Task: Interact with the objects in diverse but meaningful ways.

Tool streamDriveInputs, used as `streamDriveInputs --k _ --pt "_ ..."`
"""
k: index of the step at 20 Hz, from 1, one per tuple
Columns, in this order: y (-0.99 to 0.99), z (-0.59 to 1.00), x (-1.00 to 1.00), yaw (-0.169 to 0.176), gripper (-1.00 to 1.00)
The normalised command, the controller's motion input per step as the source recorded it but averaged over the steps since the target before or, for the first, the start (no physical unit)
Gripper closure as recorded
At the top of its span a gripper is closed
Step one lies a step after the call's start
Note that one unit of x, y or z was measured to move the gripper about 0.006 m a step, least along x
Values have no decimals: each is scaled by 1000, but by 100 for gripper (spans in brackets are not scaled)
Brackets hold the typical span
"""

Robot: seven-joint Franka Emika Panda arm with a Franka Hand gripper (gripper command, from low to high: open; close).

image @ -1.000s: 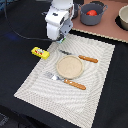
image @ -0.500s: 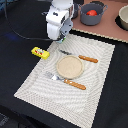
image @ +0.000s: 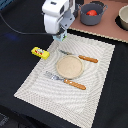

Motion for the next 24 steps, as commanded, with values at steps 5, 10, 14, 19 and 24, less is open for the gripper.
streamDriveInputs --k 5,10,14,19,24 --pt "-915 372 19 12 100" --pt "-939 114 199 0 100" --pt "-846 95 499 0 100" --pt "-755 106 685 -1 100" --pt "-717 59 721 -5 100"
